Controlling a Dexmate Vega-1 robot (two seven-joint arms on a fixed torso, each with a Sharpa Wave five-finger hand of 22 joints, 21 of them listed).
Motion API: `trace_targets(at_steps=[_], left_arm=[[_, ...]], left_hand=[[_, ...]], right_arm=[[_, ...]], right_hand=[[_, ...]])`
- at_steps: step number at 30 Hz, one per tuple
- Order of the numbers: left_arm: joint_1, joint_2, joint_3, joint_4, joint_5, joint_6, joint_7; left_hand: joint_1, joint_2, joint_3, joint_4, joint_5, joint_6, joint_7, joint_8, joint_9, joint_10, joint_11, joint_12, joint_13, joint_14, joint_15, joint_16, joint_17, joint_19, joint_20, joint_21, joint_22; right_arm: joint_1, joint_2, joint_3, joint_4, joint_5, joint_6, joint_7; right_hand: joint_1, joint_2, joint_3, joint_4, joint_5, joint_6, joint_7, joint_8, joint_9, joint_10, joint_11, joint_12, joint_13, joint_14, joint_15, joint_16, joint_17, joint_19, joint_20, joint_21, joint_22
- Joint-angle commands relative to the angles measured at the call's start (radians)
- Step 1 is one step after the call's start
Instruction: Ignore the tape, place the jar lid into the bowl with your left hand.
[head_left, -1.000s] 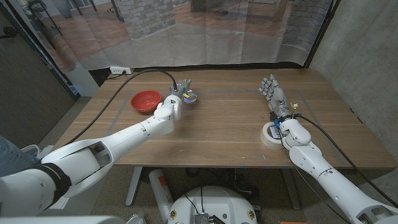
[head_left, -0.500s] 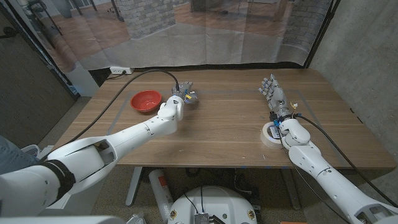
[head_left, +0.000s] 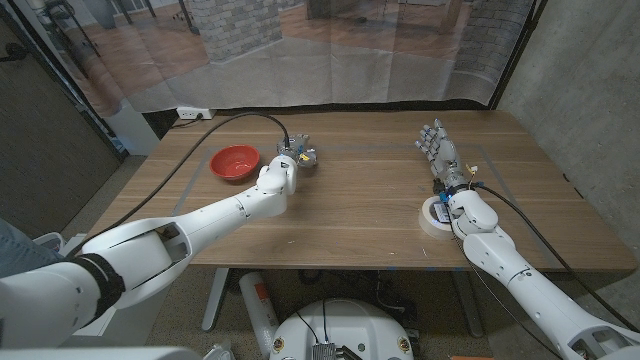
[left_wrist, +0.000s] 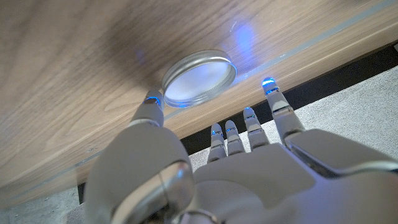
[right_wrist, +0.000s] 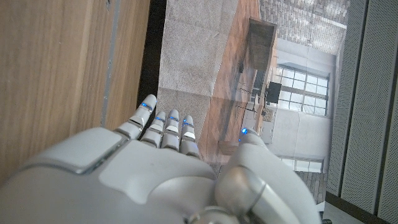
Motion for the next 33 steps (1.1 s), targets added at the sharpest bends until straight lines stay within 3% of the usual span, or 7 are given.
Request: trace_targets(at_steps=[1, 19, 33], left_arm=[[-0.003, -0.013, -0.002, 0.028, -0.036, -0.034, 0.015], [-0.004, -0.027, -0.013, 0.056, -0.092, -0.106, 0.033], [-0.01, -0.03, 0.0, 0.051, -0.081, -0.06, 0.023]], left_hand=[[0.014, 0.0, 0.01, 0.002, -0.005, 0.013, -0.001, 0.004, 0.003, 0.012, -0.002, 0.007, 0.004, 0.012, -0.002, 0.006, 0.004, 0.013, -0.003, 0.0, 0.002], [0.038, 0.009, 0.019, 0.002, -0.014, 0.029, -0.002, 0.004, 0.003, 0.032, -0.017, 0.01, 0.005, 0.031, -0.013, 0.008, 0.005, 0.031, -0.003, -0.002, 0.002], [0.105, 0.032, 0.046, -0.006, -0.034, 0.08, -0.01, 0.012, 0.004, 0.071, -0.024, 0.015, 0.005, 0.089, -0.033, 0.017, 0.005, 0.103, -0.006, 0.014, 0.005]], right_arm=[[0.0, -0.001, -0.002, -0.005, -0.003, -0.004, 0.0], [-0.011, -0.006, 0.001, -0.017, -0.005, -0.004, -0.008], [-0.003, 0.001, 0.001, -0.001, 0.005, -0.009, -0.004]], right_hand=[[0.004, 0.005, 0.003, -0.004, -0.002, 0.004, -0.002, 0.005, 0.005, 0.005, 0.002, 0.0, 0.005, 0.009, 0.002, 0.001, 0.0, 0.009, 0.002, -0.002, 0.004], [0.003, 0.006, 0.001, -0.005, -0.002, 0.003, -0.004, 0.005, 0.005, 0.006, 0.003, 0.001, 0.005, 0.009, 0.001, 0.001, 0.0, 0.014, 0.006, -0.009, 0.004], [0.002, 0.006, 0.0, -0.007, -0.002, 0.002, -0.004, 0.005, 0.005, 0.006, 0.005, 0.0, 0.005, 0.014, 0.003, 0.002, 0.0, 0.022, 0.006, -0.014, 0.005]])
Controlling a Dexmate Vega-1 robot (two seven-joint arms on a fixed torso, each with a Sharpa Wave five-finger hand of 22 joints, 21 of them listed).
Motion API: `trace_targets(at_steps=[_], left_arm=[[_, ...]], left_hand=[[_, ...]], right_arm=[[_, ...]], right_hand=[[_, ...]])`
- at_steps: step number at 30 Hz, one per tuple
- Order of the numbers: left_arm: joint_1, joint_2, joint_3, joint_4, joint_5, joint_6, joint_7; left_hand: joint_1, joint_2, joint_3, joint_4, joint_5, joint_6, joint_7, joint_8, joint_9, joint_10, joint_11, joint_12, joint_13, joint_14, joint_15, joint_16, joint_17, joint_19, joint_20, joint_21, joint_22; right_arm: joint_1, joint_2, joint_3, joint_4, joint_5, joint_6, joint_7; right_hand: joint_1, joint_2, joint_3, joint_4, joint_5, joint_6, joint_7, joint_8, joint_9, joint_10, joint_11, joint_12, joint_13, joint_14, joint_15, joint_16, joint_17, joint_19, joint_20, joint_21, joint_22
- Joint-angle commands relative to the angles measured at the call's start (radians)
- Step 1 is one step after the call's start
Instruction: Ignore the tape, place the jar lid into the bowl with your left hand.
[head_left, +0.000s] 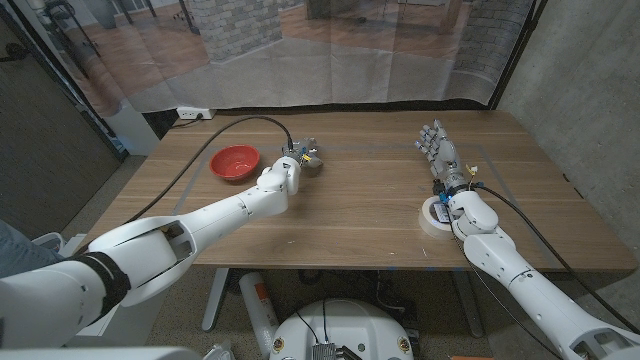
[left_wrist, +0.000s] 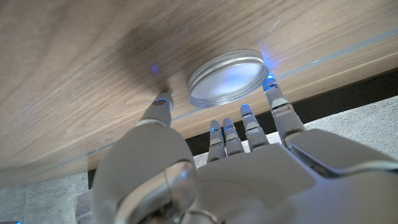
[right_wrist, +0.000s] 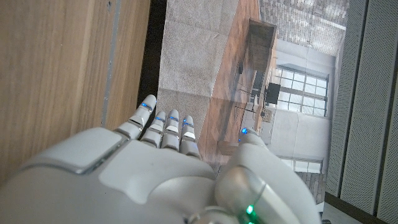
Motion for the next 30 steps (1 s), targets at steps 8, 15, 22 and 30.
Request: trace_targets(at_steps=[8, 15, 22, 30], left_arm=[[-0.013, -0.013, 0.033, 0.01, 0.033, 0.086, -0.008], [-0.023, -0.027, 0.052, 0.034, 0.046, 0.111, -0.009], [-0.018, -0.033, 0.043, 0.054, 0.028, 0.072, 0.039], [-0.003, -0.031, 0.018, 0.06, -0.004, 0.009, 0.091]], left_hand=[[0.057, 0.015, 0.025, -0.004, -0.022, 0.048, -0.003, 0.011, 0.002, 0.044, -0.014, 0.009, 0.006, 0.056, -0.006, 0.015, 0.007, 0.067, 0.002, 0.018, 0.004], [0.072, 0.018, 0.031, -0.005, -0.028, 0.064, -0.008, 0.014, 0.002, 0.053, -0.015, 0.009, 0.006, 0.062, -0.008, 0.014, 0.007, 0.08, 0.002, 0.02, 0.003], [0.189, 0.055, 0.078, -0.021, -0.046, 0.102, -0.003, 0.018, 0.004, 0.085, -0.024, 0.01, 0.006, 0.102, -0.026, 0.017, 0.009, 0.119, 0.001, 0.024, 0.002], [0.276, 0.09, 0.11, -0.014, -0.044, 0.169, 0.004, 0.033, 0.007, 0.143, -0.025, 0.02, 0.007, 0.154, -0.048, 0.026, 0.014, 0.174, 0.0, 0.037, 0.002]], right_arm=[[0.027, 0.013, -0.008, 0.042, 0.007, -0.003, 0.02], [0.042, 0.021, -0.012, 0.067, 0.01, 0.003, 0.034], [0.049, 0.025, -0.011, 0.08, 0.015, 0.003, 0.039], [0.048, 0.023, -0.009, 0.079, 0.016, -0.002, 0.034]], right_hand=[[0.002, 0.008, 0.0, -0.008, -0.002, 0.002, -0.003, 0.005, 0.006, 0.005, 0.005, 0.0, 0.005, 0.015, -0.002, 0.004, 0.0, 0.024, -0.008, -0.008, 0.005], [0.001, 0.008, -0.001, -0.009, -0.002, 0.003, -0.003, 0.005, 0.006, 0.006, 0.007, 0.0, 0.005, 0.017, -0.002, 0.005, 0.0, 0.028, -0.008, -0.01, 0.005], [0.0, 0.008, -0.002, -0.009, -0.002, 0.003, -0.003, 0.005, 0.006, 0.007, 0.006, 0.0, 0.005, 0.017, -0.002, 0.004, 0.0, 0.03, -0.008, -0.014, 0.005], [-0.002, 0.009, -0.003, -0.01, -0.002, 0.003, -0.005, 0.005, 0.006, 0.007, 0.006, 0.001, 0.005, 0.019, -0.003, 0.005, 0.001, 0.031, -0.008, -0.017, 0.005]])
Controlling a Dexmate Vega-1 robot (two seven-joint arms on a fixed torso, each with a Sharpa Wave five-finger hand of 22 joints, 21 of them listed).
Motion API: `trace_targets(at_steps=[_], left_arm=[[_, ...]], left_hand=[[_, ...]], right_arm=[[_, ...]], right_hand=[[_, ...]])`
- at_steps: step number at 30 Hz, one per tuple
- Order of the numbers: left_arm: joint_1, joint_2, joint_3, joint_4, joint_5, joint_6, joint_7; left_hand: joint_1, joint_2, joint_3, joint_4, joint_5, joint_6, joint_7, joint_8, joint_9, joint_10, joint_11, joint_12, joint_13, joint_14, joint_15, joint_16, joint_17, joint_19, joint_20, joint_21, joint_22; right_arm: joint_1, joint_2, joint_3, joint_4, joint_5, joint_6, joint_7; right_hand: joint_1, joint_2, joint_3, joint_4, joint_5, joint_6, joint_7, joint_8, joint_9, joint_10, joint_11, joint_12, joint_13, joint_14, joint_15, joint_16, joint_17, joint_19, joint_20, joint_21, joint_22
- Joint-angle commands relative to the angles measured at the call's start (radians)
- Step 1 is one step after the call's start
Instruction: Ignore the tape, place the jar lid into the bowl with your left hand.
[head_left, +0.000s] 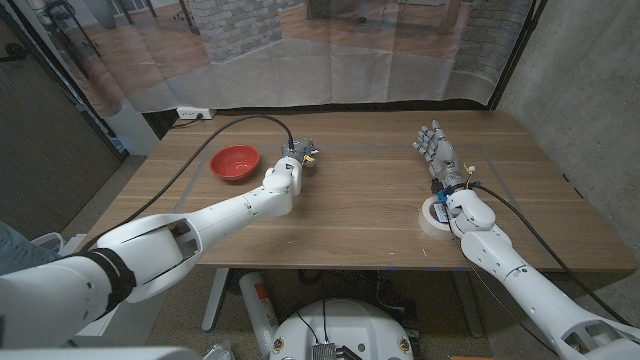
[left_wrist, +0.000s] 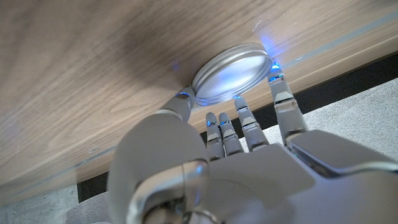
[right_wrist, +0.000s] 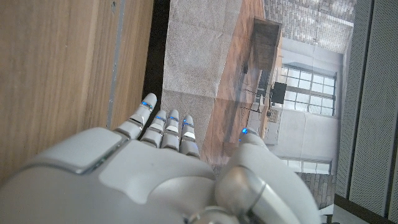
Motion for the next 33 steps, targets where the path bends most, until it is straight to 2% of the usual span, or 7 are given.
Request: trace_targets(at_steps=[1, 5, 12, 21, 23, 33], left_arm=[[0.015, -0.004, -0.026, 0.017, -0.042, -0.073, 0.066], [0.016, -0.002, -0.029, 0.018, -0.049, -0.082, 0.064], [0.022, 0.005, -0.046, 0.014, -0.079, -0.108, 0.058], [0.028, 0.023, -0.062, 0.002, -0.107, -0.124, 0.032], [0.026, 0.024, -0.06, 0.0, -0.107, -0.115, 0.02], [0.012, 0.024, -0.057, 0.013, -0.119, -0.101, -0.016]], left_hand=[[0.032, 0.017, 0.014, 0.008, -0.001, 0.039, 0.007, 0.014, 0.003, 0.035, -0.002, 0.011, 0.002, 0.034, -0.004, 0.011, 0.005, 0.029, -0.001, 0.01, 0.003], [0.052, 0.025, 0.022, 0.009, 0.001, 0.072, 0.023, 0.023, 0.004, 0.065, -0.004, 0.017, 0.002, 0.059, -0.019, 0.016, 0.007, 0.054, -0.005, 0.016, 0.002], [0.054, 0.028, 0.022, 0.02, 0.001, 0.089, 0.022, 0.026, 0.005, 0.094, -0.015, 0.021, 0.003, 0.081, -0.021, 0.021, 0.011, 0.075, -0.005, 0.021, 0.001], [0.069, 0.036, 0.029, 0.021, 0.004, 0.114, 0.021, 0.03, 0.006, 0.127, -0.015, 0.025, 0.004, 0.108, -0.028, 0.025, 0.014, 0.123, -0.012, 0.037, 0.0], [0.057, 0.022, 0.018, 0.027, 0.003, 0.125, 0.013, 0.032, 0.006, 0.137, -0.025, 0.025, 0.004, 0.115, -0.035, 0.025, 0.015, 0.137, -0.011, 0.041, -0.001], [0.023, -0.01, -0.007, 0.041, 0.002, 0.147, 0.0, 0.033, 0.006, 0.172, -0.032, 0.029, 0.006, 0.15, -0.025, 0.03, 0.016, 0.146, -0.008, 0.038, -0.002]], right_arm=[[0.006, 0.002, 0.001, 0.011, 0.004, -0.001, 0.002], [0.004, 0.001, 0.002, 0.01, 0.004, -0.003, -0.003], [0.0, -0.003, 0.002, 0.001, 0.003, -0.01, -0.01], [0.003, -0.003, -0.006, -0.006, -0.007, -0.018, -0.016], [0.004, -0.002, -0.008, -0.007, -0.008, -0.02, -0.016], [0.012, 0.003, -0.016, -0.005, -0.019, -0.022, -0.022]], right_hand=[[-0.002, 0.008, 0.001, -0.006, -0.002, 0.003, -0.004, 0.005, 0.006, 0.007, 0.004, 0.001, 0.005, 0.008, -0.003, 0.005, 0.001, 0.011, -0.002, -0.003, 0.005], [-0.002, 0.009, 0.001, -0.006, -0.002, 0.002, -0.004, 0.005, 0.006, 0.007, 0.005, 0.001, 0.005, 0.011, -0.002, 0.005, 0.001, 0.011, 0.0, -0.006, 0.005], [-0.003, 0.009, 0.0, -0.006, -0.002, 0.002, -0.004, 0.005, 0.006, 0.008, 0.002, 0.001, 0.005, 0.016, -0.001, 0.007, 0.001, 0.011, 0.003, -0.009, 0.005], [-0.005, 0.01, -0.001, -0.007, -0.002, 0.002, -0.006, 0.005, 0.006, 0.008, 0.0, 0.001, 0.005, 0.023, 0.0, 0.009, 0.001, 0.013, 0.004, -0.013, 0.006], [-0.005, 0.01, -0.001, -0.007, -0.002, 0.004, -0.007, 0.006, 0.006, 0.008, 0.002, 0.001, 0.005, 0.025, 0.001, 0.009, 0.001, 0.014, 0.005, -0.014, 0.006], [-0.006, 0.01, -0.002, -0.007, -0.002, 0.006, -0.007, 0.006, 0.006, 0.009, -0.001, 0.001, 0.005, 0.03, 0.0, 0.01, 0.002, 0.017, 0.007, -0.018, 0.006]])
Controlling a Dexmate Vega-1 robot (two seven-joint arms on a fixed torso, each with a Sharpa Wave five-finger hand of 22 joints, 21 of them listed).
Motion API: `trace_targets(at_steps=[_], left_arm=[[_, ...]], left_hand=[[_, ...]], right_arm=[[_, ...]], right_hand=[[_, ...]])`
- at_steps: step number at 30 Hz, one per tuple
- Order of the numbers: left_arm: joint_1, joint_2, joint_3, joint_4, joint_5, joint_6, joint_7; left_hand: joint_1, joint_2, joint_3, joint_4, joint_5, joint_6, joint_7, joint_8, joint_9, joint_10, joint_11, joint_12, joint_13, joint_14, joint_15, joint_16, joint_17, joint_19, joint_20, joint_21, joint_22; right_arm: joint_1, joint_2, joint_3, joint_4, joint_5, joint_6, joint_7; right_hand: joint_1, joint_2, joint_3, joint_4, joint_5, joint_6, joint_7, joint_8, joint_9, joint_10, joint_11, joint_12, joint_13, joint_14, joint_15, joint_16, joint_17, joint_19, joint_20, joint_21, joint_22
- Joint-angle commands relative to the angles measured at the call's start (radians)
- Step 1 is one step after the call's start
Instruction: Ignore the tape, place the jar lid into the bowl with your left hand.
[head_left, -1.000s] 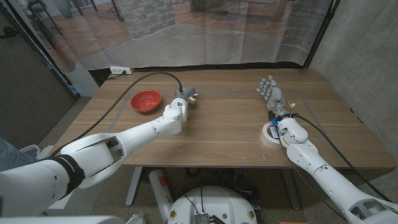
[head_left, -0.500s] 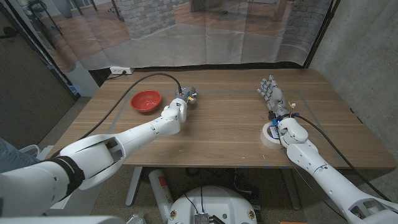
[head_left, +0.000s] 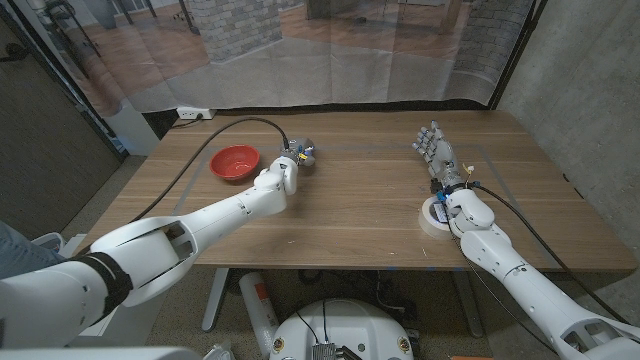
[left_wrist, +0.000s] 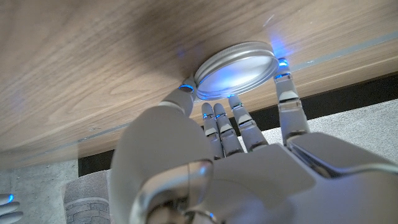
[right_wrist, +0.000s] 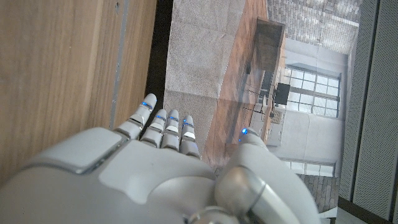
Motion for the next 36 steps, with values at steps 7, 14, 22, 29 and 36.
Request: trace_targets(at_steps=[7, 14, 22, 29, 36], left_arm=[[-0.019, -0.005, 0.006, 0.027, -0.02, 0.011, -0.033], [-0.02, -0.014, 0.006, 0.039, -0.026, 0.002, -0.02], [-0.015, -0.016, 0.002, 0.044, -0.037, -0.017, -0.003], [-0.006, -0.001, -0.01, 0.005, -0.039, -0.011, 0.005], [0.008, 0.018, -0.03, -0.041, -0.046, -0.012, 0.012]], left_hand=[[-0.014, -0.016, -0.01, 0.004, 0.01, 0.088, 0.004, 0.029, 0.002, 0.134, 0.014, 0.031, 0.001, 0.057, 0.001, 0.014, 0.0, 0.074, -0.066, -0.004, 0.004], [0.007, -0.006, 0.006, -0.003, 0.018, 0.161, 0.012, 0.048, 0.001, 0.223, 0.008, 0.037, -0.007, 0.129, -0.019, 0.028, -0.004, 0.083, -0.081, -0.005, 0.006], [0.062, 0.027, 0.042, -0.021, 0.03, 0.159, 0.013, 0.041, 0.003, 0.224, -0.003, 0.019, -0.008, 0.16, -0.02, 0.028, -0.005, 0.115, -0.087, 0.007, 0.007], [0.077, 0.036, 0.052, -0.022, 0.032, 0.159, 0.014, 0.038, 0.004, 0.225, -0.012, 0.014, -0.005, 0.174, -0.023, 0.029, -0.004, 0.122, -0.093, 0.009, 0.007], [0.096, 0.049, 0.064, -0.024, 0.034, 0.167, 0.019, 0.039, 0.006, 0.239, -0.007, 0.016, 0.001, 0.197, -0.028, 0.034, -0.001, 0.129, -0.102, 0.012, 0.007]], right_arm=[[0.008, 0.006, -0.009, 0.001, -0.013, -0.001, -0.01], [0.005, 0.006, -0.006, 0.002, -0.008, -0.003, -0.011], [0.004, 0.007, -0.005, 0.008, -0.002, -0.004, -0.007], [0.006, 0.006, -0.003, 0.008, -0.001, 0.001, -0.002], [0.004, 0.004, -0.001, 0.006, -0.001, 0.005, 0.002]], right_hand=[[-0.003, 0.007, 0.002, -0.004, -0.002, 0.002, -0.004, 0.006, 0.006, 0.009, -0.002, 0.001, 0.006, 0.016, 0.0, 0.011, 0.002, 0.015, 0.003, -0.005, 0.006], [-0.003, 0.008, 0.002, -0.005, -0.002, 0.003, -0.008, 0.007, 0.006, 0.009, 0.0, 0.001, 0.006, 0.018, 0.001, 0.01, 0.002, 0.017, 0.003, -0.008, 0.006], [-0.004, 0.008, 0.002, -0.005, -0.002, 0.003, -0.009, 0.006, 0.006, 0.008, 0.001, 0.001, 0.006, 0.02, 0.003, 0.01, 0.002, 0.018, 0.005, -0.012, 0.006], [-0.004, 0.009, 0.001, -0.006, -0.003, 0.003, -0.011, 0.006, 0.006, 0.007, -0.001, 0.0, 0.006, 0.02, 0.003, 0.009, 0.003, 0.02, 0.006, -0.015, 0.006], [-0.004, 0.009, 0.001, -0.007, -0.003, 0.003, -0.009, 0.006, 0.006, 0.006, 0.001, 0.0, 0.006, 0.02, 0.003, 0.008, 0.003, 0.022, 0.007, -0.019, 0.006]])
